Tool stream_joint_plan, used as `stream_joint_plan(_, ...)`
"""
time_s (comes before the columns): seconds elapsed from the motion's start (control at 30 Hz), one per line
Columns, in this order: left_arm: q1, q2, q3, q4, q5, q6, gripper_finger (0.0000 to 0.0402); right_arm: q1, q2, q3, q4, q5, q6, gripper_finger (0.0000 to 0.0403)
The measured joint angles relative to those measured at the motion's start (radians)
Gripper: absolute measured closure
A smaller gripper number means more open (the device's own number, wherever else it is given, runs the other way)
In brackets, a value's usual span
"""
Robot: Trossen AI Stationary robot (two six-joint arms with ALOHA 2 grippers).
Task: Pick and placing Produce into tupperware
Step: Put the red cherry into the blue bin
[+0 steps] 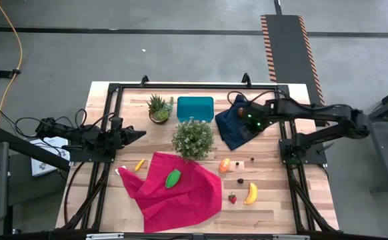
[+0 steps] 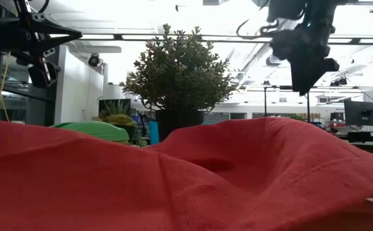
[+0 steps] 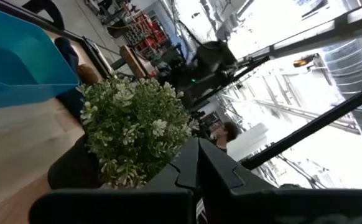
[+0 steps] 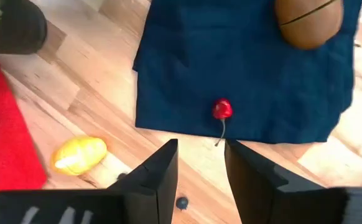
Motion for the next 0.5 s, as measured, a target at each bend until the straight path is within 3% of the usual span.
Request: stream_joint_plan(0.5, 0.000, 0.000, 0.000, -0.032, 0.022, 0.000, 0.0401, -0.099, 0.208, 0.000, 0.050, -0.003, -0.195, 0.0279)
